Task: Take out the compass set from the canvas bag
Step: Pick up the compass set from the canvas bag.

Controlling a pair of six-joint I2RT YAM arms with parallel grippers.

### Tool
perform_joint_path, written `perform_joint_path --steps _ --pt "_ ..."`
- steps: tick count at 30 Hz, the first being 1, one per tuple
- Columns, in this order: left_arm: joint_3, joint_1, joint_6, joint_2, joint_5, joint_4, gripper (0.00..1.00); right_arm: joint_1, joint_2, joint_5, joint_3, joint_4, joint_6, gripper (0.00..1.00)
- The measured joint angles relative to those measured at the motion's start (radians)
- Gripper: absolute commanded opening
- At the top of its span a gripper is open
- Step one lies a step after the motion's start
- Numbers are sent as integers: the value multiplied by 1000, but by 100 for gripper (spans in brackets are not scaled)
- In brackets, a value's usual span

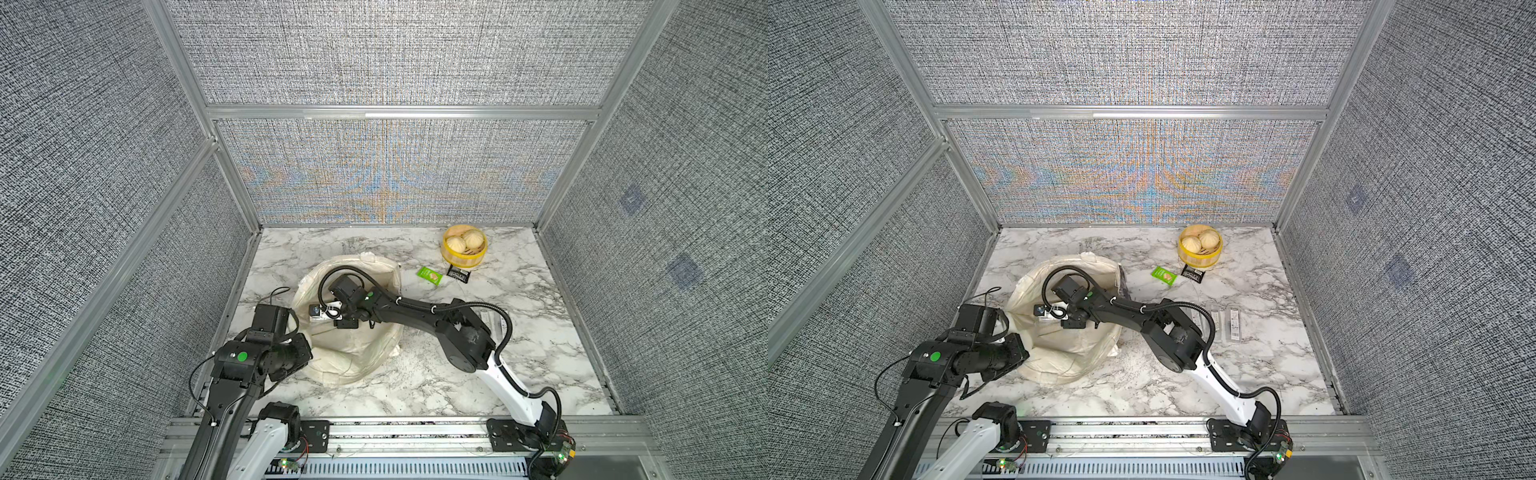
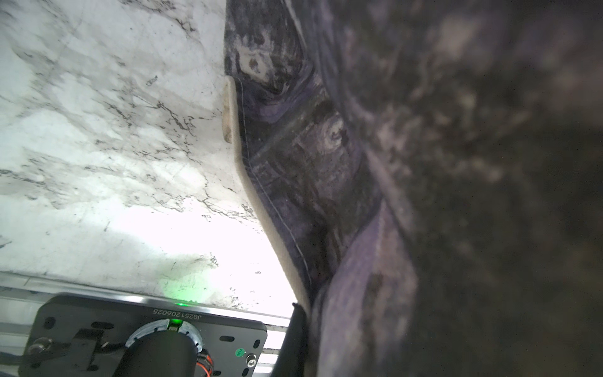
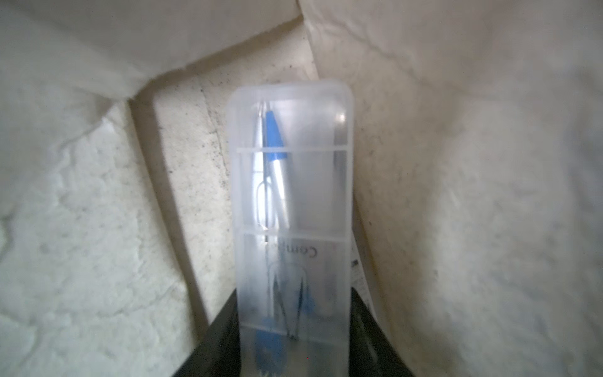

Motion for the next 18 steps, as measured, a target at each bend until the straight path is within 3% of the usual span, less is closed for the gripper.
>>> perform_joint_path --steps 18 --pt "27 8 6 82 21 76 0 -21 -149 -48 -27 -163 103 37"
